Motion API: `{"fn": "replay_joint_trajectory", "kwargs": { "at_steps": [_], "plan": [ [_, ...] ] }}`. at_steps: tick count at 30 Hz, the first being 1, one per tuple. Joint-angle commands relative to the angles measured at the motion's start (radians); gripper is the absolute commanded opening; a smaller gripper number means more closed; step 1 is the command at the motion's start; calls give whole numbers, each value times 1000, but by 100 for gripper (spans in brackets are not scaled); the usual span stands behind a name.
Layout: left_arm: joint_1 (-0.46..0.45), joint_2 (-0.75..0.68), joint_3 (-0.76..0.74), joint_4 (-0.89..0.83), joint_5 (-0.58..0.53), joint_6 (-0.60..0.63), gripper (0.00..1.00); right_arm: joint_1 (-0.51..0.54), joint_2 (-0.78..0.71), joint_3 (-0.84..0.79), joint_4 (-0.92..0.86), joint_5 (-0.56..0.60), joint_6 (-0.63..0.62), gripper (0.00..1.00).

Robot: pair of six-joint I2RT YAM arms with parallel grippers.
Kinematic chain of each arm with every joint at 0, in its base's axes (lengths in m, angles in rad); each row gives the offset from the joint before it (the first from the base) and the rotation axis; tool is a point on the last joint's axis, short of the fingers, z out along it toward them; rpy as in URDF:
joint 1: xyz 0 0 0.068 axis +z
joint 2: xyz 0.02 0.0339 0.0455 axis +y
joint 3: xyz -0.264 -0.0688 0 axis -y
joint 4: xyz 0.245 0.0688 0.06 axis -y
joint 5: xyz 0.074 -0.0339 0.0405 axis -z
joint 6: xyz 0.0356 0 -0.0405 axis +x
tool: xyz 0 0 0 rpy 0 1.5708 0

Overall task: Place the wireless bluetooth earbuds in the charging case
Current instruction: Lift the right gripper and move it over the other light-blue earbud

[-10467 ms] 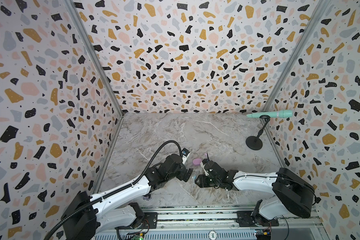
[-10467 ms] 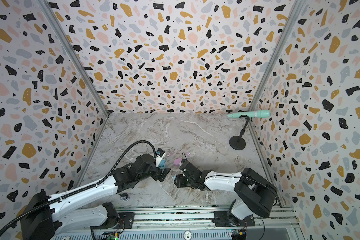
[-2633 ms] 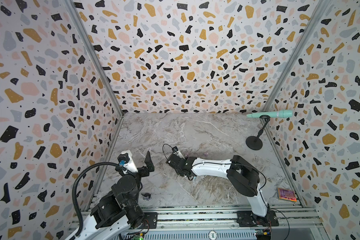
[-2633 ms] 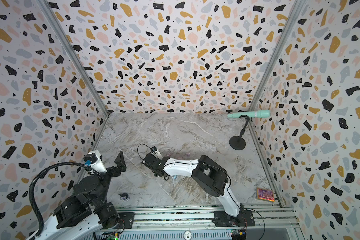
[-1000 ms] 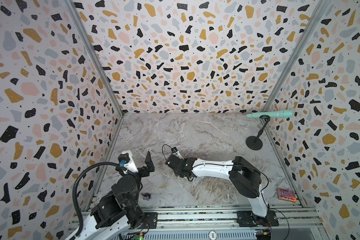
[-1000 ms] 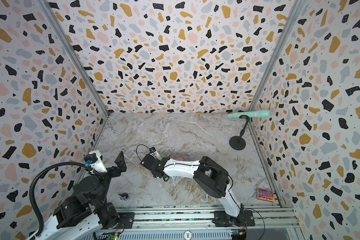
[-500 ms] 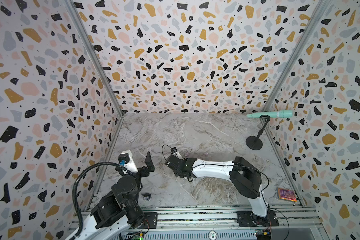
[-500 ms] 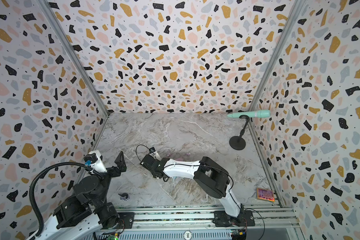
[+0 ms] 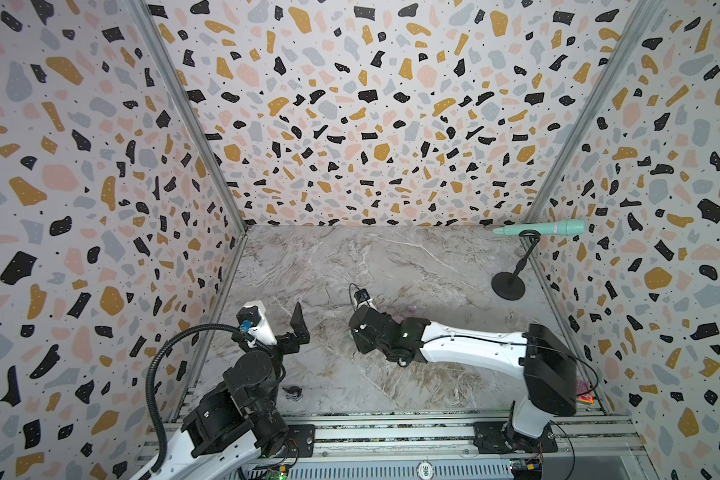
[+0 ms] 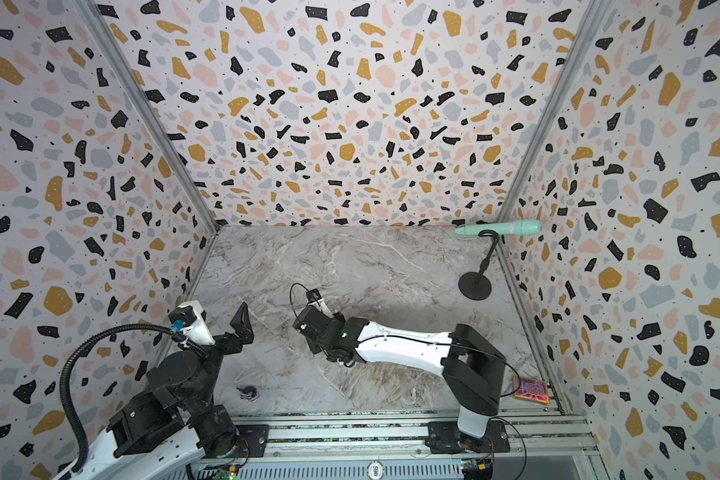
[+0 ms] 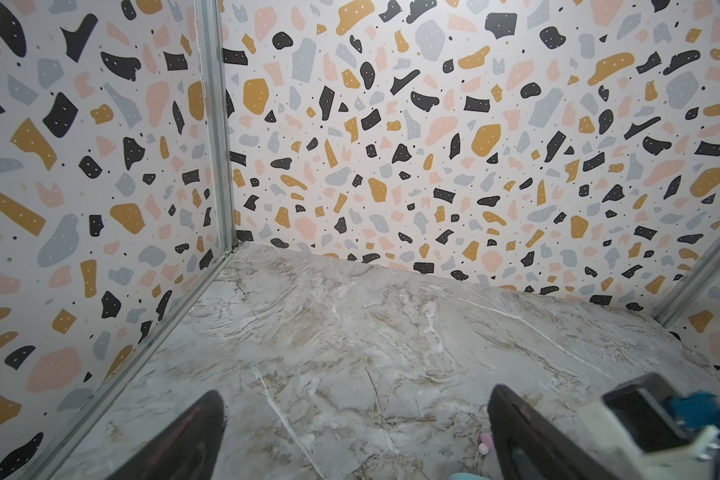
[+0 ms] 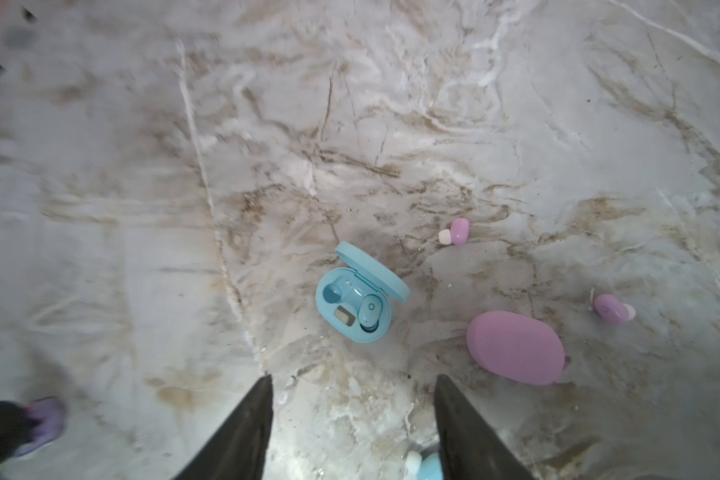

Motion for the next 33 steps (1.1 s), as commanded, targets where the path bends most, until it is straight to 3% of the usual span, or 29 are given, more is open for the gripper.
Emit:
{"fn": "replay_joint_trajectory", "kwargs": {
  "at_steps": [1,5,11,20,27,33],
  "plan": [
    [4,14,-9,54,22,17,100,-8,-121,-73,9,-26,55,72],
    [7,47,-21,73,81,17,100,-47,-243,-208,50,-114,136,78],
    [6,232,8,64,291,19,100,-102,-363,-380,99,-212,278,80],
    [6,467,99,-74,507,-120,100,-110,-378,-462,104,-259,360,81],
    [6,444,6,6,565,-314,100,-110,-290,-438,98,-289,370,77],
    [6,455,-74,18,517,-412,100,-111,-212,-399,74,-288,379,70]
  ]
}}
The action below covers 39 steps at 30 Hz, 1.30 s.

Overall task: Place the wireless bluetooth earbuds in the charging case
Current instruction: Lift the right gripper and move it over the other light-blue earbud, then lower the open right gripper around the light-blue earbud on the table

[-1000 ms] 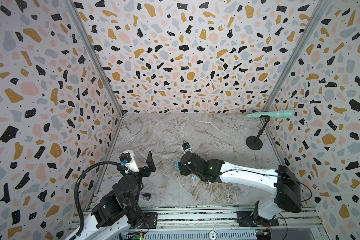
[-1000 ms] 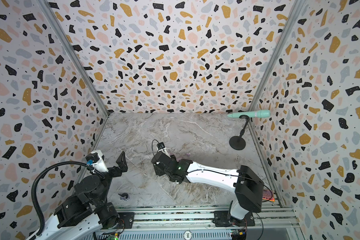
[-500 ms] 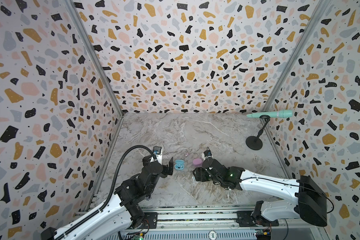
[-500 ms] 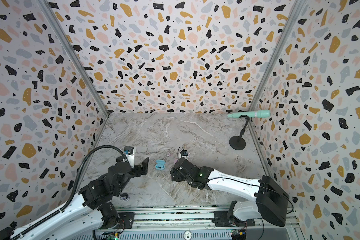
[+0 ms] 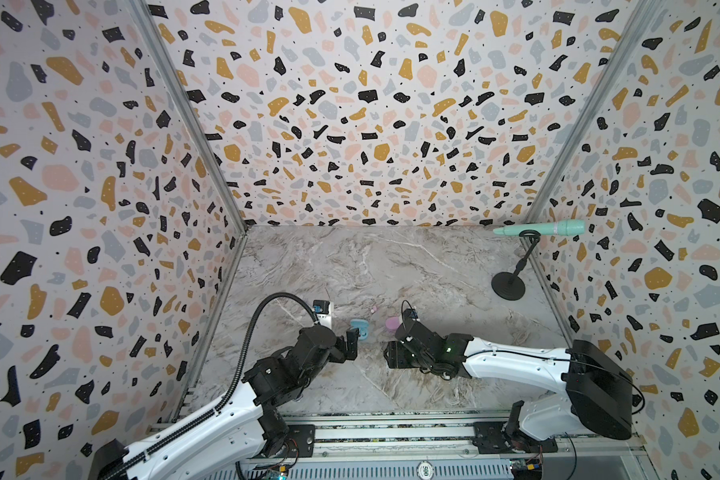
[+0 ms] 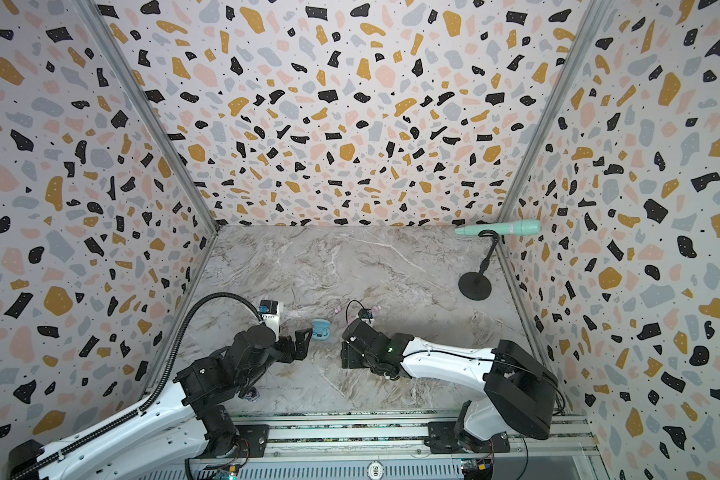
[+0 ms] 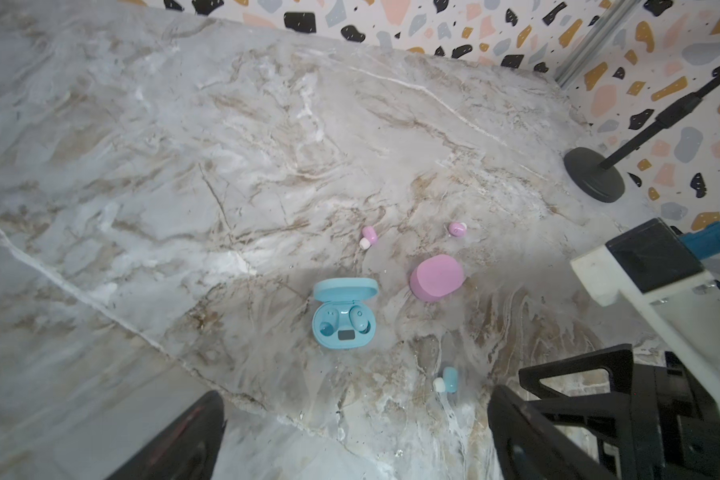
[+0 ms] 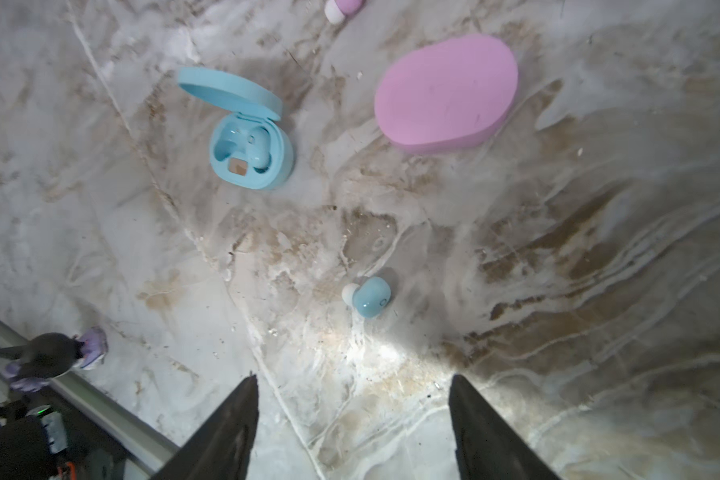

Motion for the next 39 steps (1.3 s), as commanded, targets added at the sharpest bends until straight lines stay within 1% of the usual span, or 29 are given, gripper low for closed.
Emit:
{"fn": "replay_joint_trajectory", "kwargs": {
  "at_steps": [1,5,13,19,24,27,30,35,39],
  "plan": [
    [6,-3,-43,36,-20,-85,100,-3,14,44,-18,0,13,68],
    [4,-14,-78,65,-32,-87,100,-12,37,46,2,2,24,61],
    [5,1,-101,99,-38,-68,100,-34,87,48,40,-34,95,54],
    [1,5,-119,121,-37,-57,100,-37,118,67,50,-49,113,52],
    [-2,19,-130,132,-43,-52,100,-40,134,75,50,-51,125,47],
    [-6,32,-126,130,-51,-48,100,-39,140,76,48,-46,131,46],
    [-7,42,-125,131,-54,-46,100,-42,143,74,42,-35,139,42],
    [-8,44,-126,132,-55,-45,100,-42,156,76,44,-33,140,41],
    [-8,41,-126,133,-54,-44,100,-44,172,81,47,-35,136,39]
  ]
}}
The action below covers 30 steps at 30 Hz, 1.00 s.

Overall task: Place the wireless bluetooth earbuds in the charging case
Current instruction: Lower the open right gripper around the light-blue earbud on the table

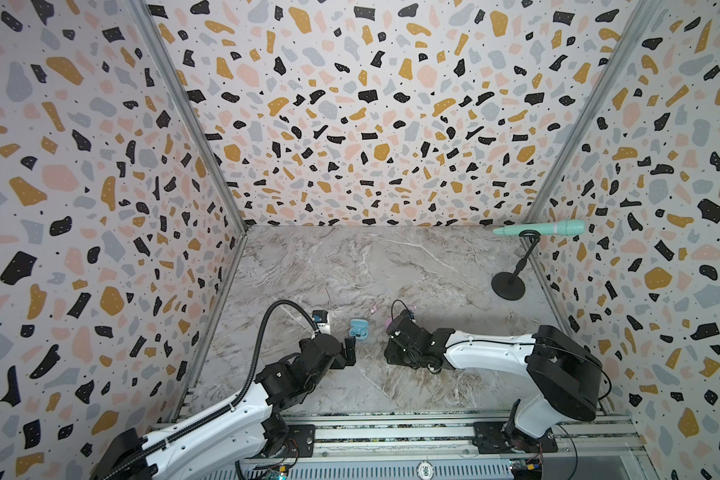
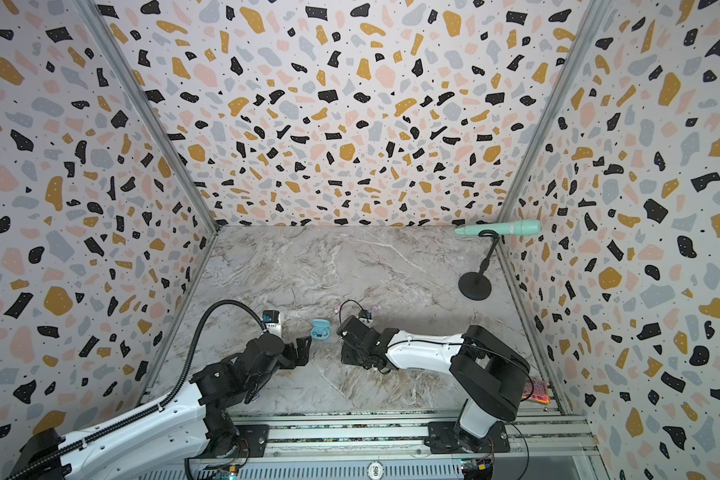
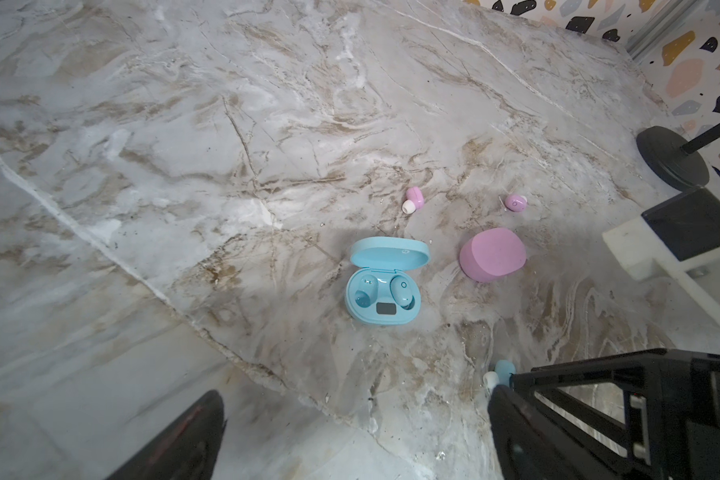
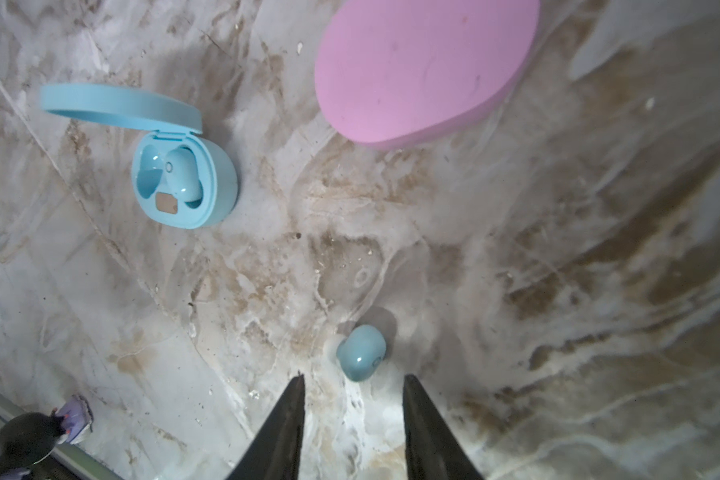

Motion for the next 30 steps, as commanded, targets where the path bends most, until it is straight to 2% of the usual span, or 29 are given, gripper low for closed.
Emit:
{"fn": "replay_joint_trajectory", "kwargs": {
  "at_steps": [1,30],
  "plan": [
    [-6,-6,-2,34,-15,19,100,-4,11,33,-10,16,6,38],
    [-9,-9,-4,44,-7,26,100,-13,74,70,-43,41,-26,32]
  ]
}}
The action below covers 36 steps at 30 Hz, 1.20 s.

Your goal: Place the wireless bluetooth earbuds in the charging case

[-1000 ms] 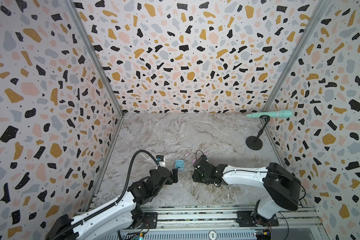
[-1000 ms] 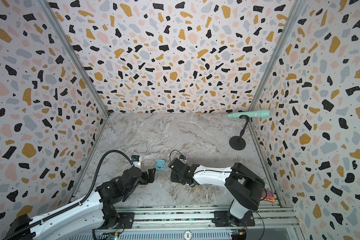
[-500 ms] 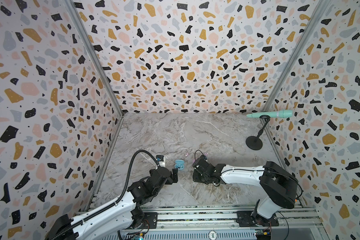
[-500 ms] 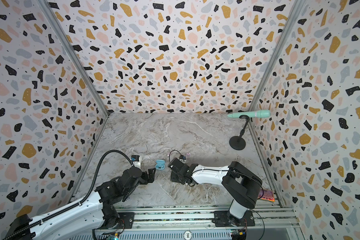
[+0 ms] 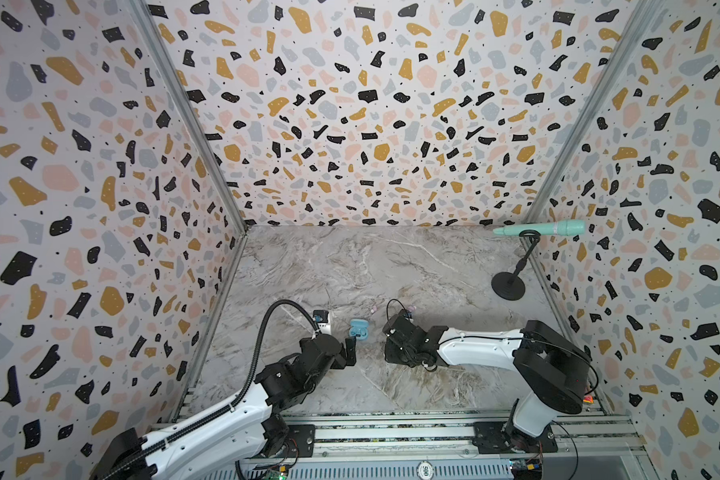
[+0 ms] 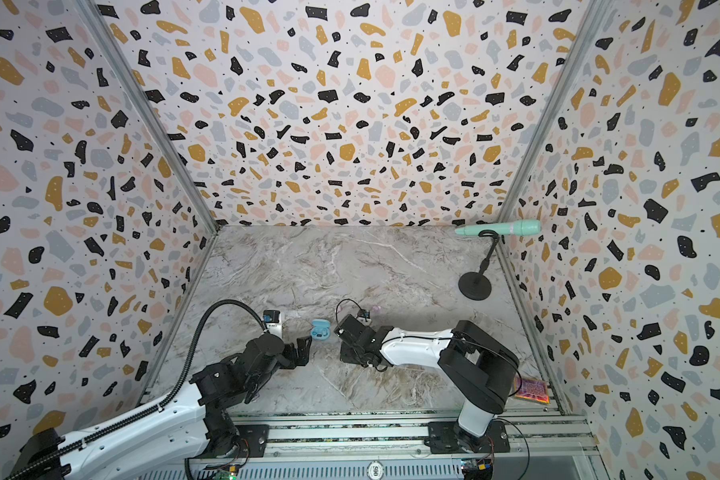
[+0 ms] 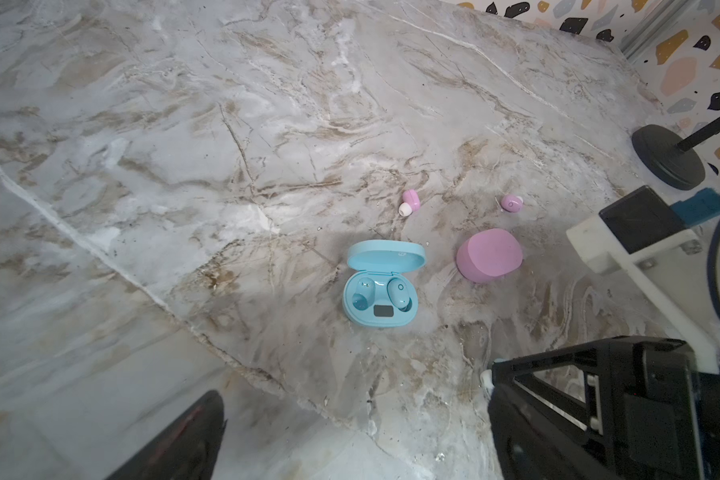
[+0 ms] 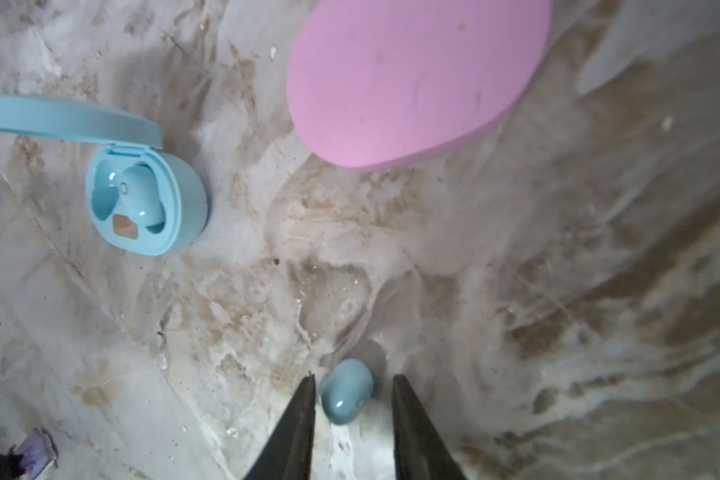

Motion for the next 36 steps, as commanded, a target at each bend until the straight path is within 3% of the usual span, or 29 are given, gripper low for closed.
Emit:
{"fn": "replay_joint_trajectory", "kwargs": {
  "at_steps": [1,15,36],
  "plan": [
    [-4,-6,-4,37,-3,10,100,-4,12,34,-35,24,-14,32],
    [-3,-3,-4,39,-5,12,100,-4,33,40,-26,16,-22,27],
    [-3,-10,-6,42,0,9,100,-4,35,23,-3,12,-20,29]
  ]
}}
